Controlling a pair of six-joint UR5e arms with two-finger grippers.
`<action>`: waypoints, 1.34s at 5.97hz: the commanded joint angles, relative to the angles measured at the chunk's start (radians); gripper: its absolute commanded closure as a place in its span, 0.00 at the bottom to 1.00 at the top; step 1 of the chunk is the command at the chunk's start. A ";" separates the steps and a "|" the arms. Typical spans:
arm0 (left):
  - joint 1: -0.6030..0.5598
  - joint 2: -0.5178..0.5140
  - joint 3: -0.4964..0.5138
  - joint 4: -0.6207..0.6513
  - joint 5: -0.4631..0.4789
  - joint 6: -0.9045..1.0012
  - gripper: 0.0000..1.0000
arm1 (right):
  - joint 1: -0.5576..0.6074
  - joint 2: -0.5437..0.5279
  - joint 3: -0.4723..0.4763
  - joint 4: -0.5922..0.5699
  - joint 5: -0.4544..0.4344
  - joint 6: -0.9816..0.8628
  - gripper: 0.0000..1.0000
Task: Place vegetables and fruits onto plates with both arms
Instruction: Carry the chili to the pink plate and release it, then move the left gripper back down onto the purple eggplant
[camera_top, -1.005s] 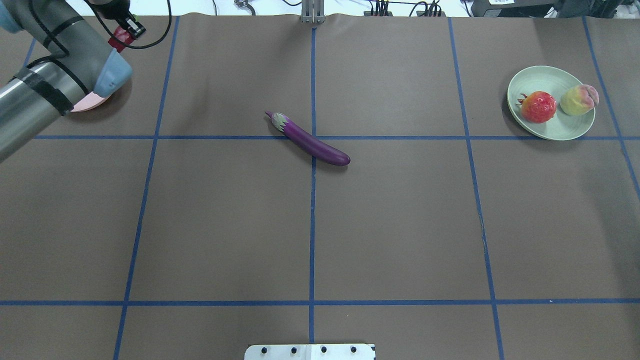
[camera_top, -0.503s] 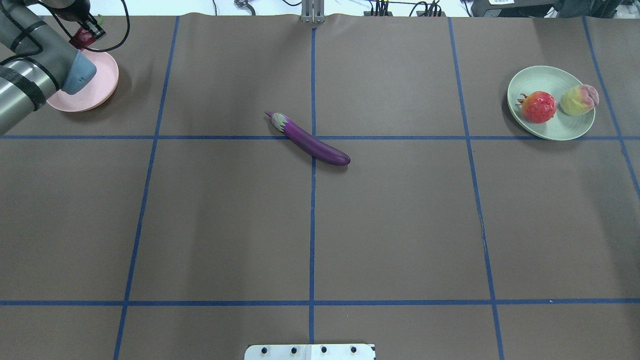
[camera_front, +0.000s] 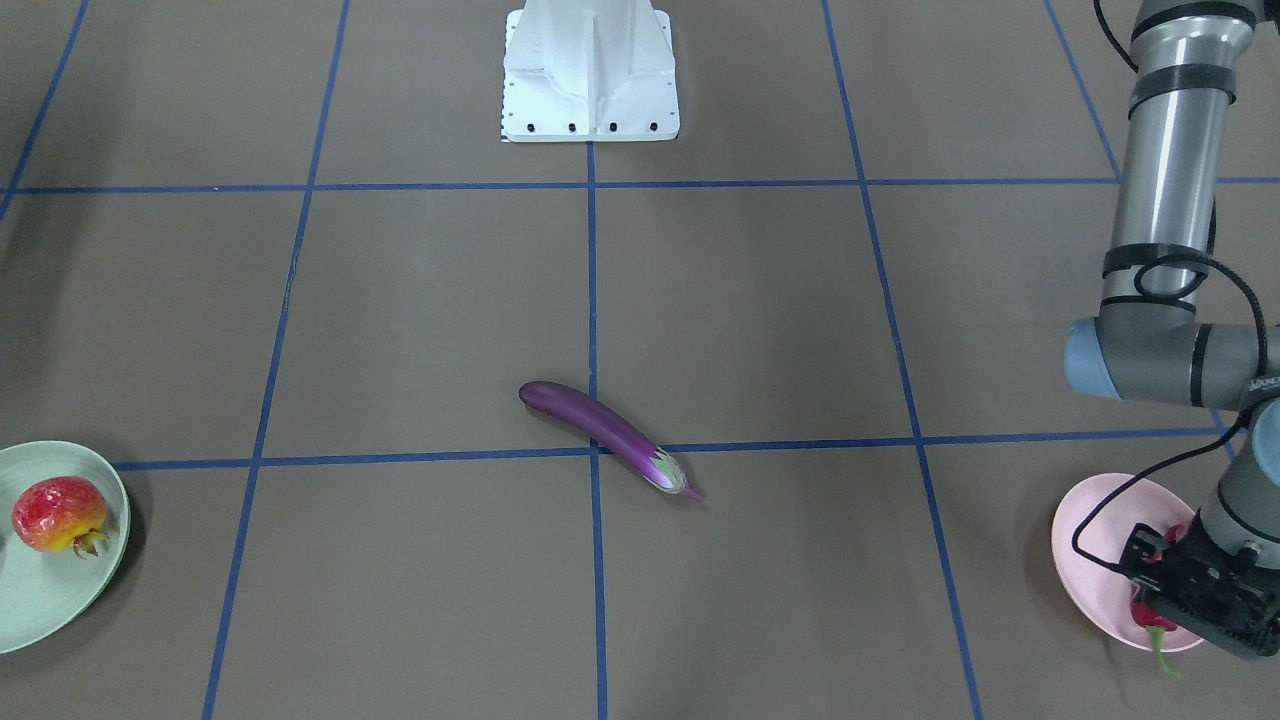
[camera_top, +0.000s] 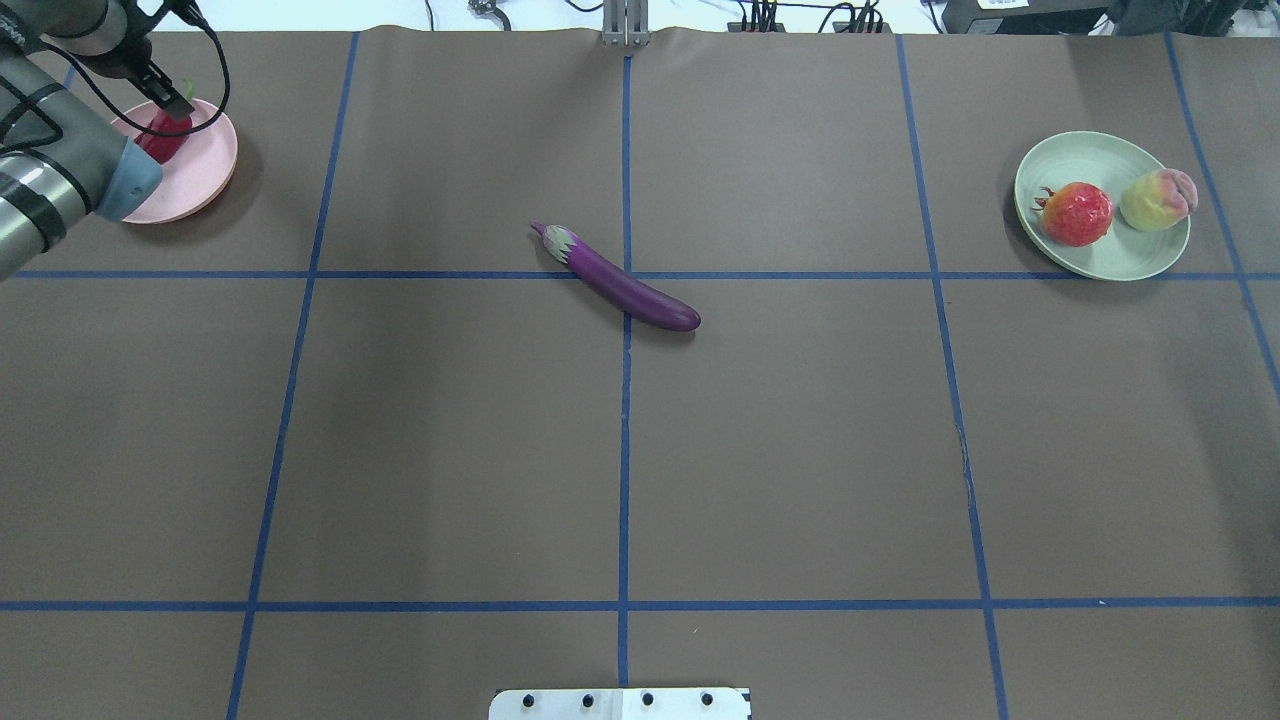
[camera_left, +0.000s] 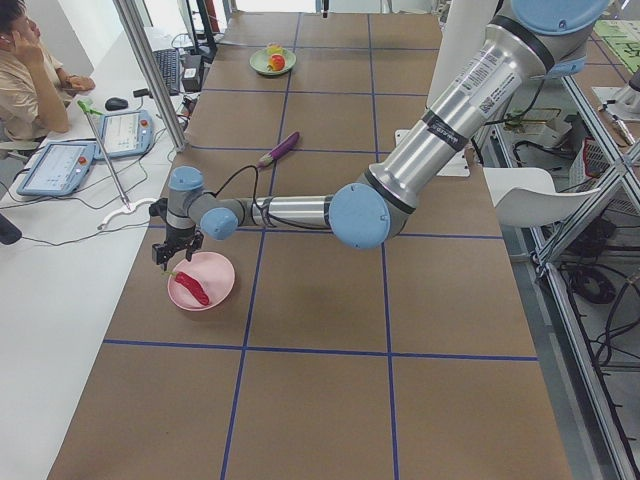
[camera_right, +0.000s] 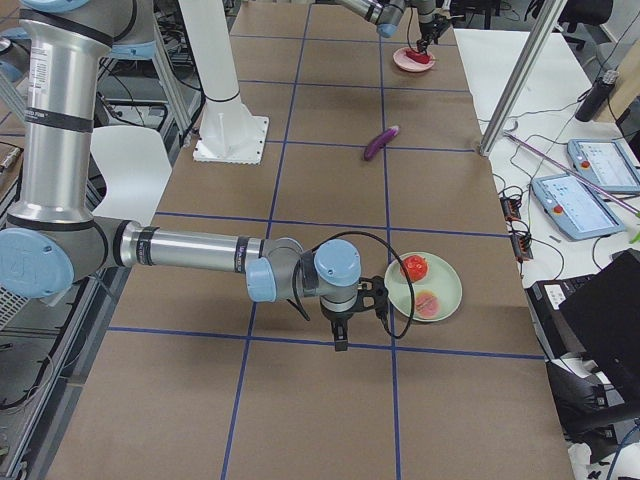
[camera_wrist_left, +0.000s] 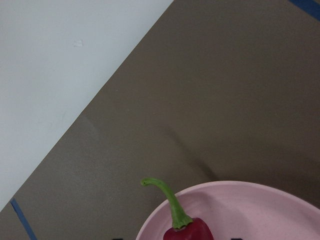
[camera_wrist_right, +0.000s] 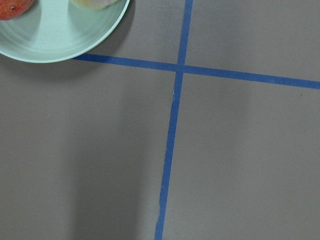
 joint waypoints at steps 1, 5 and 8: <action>0.008 -0.005 -0.197 0.133 -0.132 -0.254 0.01 | 0.000 0.000 -0.001 -0.001 0.000 0.000 0.00; 0.361 -0.161 -0.398 0.231 0.025 -1.090 0.00 | 0.000 0.001 0.004 0.000 0.005 0.000 0.00; 0.550 -0.289 -0.348 0.367 0.201 -1.405 0.01 | 0.000 0.003 0.005 0.000 0.005 0.000 0.00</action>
